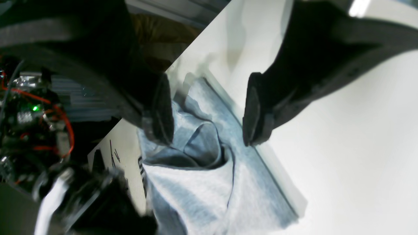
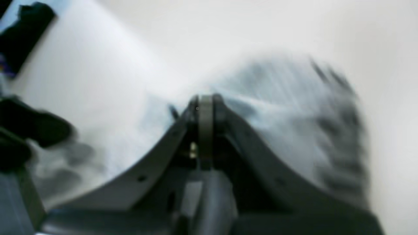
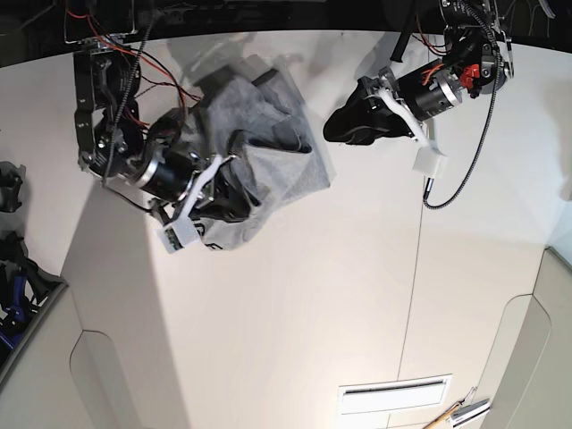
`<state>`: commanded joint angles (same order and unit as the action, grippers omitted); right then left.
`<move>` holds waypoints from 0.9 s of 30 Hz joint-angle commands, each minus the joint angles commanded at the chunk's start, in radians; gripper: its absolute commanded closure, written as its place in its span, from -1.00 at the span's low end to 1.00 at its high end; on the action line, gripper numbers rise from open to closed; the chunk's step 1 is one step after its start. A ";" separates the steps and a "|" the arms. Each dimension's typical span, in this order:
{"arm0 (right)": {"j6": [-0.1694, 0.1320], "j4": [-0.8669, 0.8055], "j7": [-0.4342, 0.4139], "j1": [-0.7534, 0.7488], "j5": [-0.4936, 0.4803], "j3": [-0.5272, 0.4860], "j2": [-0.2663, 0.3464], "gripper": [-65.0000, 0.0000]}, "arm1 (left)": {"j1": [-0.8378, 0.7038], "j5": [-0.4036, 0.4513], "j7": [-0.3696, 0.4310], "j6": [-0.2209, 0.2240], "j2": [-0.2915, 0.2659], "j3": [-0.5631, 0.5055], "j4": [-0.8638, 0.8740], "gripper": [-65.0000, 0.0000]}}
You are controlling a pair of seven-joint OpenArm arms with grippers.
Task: Fold the T-shirt properly
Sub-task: 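Move the right gripper over the bundle, pressing and rearranging it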
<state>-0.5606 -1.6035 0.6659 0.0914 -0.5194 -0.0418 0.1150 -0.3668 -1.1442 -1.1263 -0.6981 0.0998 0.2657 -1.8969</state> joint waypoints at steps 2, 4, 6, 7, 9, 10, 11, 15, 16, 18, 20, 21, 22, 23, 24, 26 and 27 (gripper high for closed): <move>0.000 0.010 0.006 0.052 0.009 -0.042 -0.029 1.00 | 0.000 0.000 0.000 0.000 0.000 0.000 0.000 -0.15; 0.000 0.022 0.020 0.101 0.015 -0.072 -0.059 1.00 | 0.000 0.000 0.000 0.000 0.000 0.000 0.000 -0.15; 0.000 0.025 0.031 0.131 0.034 -0.084 -0.086 1.00 | -0.002 0.005 -0.001 0.000 0.000 0.000 0.000 -0.15; 0.000 0.025 0.031 0.137 0.034 -0.084 -0.095 1.00 | -0.003 0.008 -0.001 0.000 0.000 0.000 0.000 -0.15; 0.006 0.024 0.037 0.138 0.033 -0.082 -0.099 1.00 | -0.005 0.012 -0.012 0.000 0.000 0.000 0.000 -0.15; 0.008 0.022 0.064 0.138 0.033 -0.076 -0.098 1.00 | -0.005 0.012 -0.016 0.000 0.000 0.000 0.000 -0.15; 0.007 0.016 0.103 0.138 0.029 -0.064 -0.099 1.00 | -0.005 0.012 -0.016 0.000 0.000 0.000 0.000 -0.15; -0.003 -0.055 0.211 0.103 -0.077 0.054 -0.092 1.00 | -0.005 0.012 -0.015 0.000 0.000 0.000 0.000 -0.15; -0.009 -0.081 0.223 0.084 -0.103 0.092 -0.083 1.00 | -0.004 0.012 -0.015 0.000 0.000 0.000 0.000 -0.15; -0.013 -0.117 0.232 0.043 -0.151 0.151 -0.053 1.00 | -0.002 0.012 -0.014 0.000 0.000 0.000 0.000 -0.15; -0.013 -0.128 0.233 0.000 -0.171 0.196 -0.023 1.00 | 0.001 0.013 -0.006 0.000 0.000 0.000 0.000 -0.15; -0.013 -0.128 0.232 -0.021 -0.174 0.209 -0.010 1.00 | 0.001 0.013 0.002 0.000 0.000 0.000 0.000 -0.15; -0.013 -0.128 0.232 -0.042 -0.175 0.216 0.003 1.00 | 0.001 0.013 0.004 0.000 0.000 0.000 0.000 -0.15; -0.021 -0.128 0.232 -0.064 -0.177 0.218 0.012 1.00 | 0.001 0.013 0.004 0.000 0.000 0.000 0.000 -0.15; -0.025 -0.128 0.232 -0.088 -0.182 0.216 0.021 1.00 | 0.001 0.013 0.004 0.000 0.000 0.000 0.000 -0.15; -0.029 -0.128 0.229 -0.131 -0.182 0.216 0.023 1.00 | 0.002 0.013 0.005 0.000 0.000 0.000 0.000 -0.15; -0.031 -0.128 0.228 -0.150 -0.189 0.216 0.023 1.00 | 0.002 0.013 0.009 0.000 0.000 0.000 0.000 -0.15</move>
<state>-0.5919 -1.7313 0.8940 -0.0586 -0.7082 0.1738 0.1375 -0.3653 -1.1313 -1.1175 -0.6981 0.0998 0.2657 -1.8969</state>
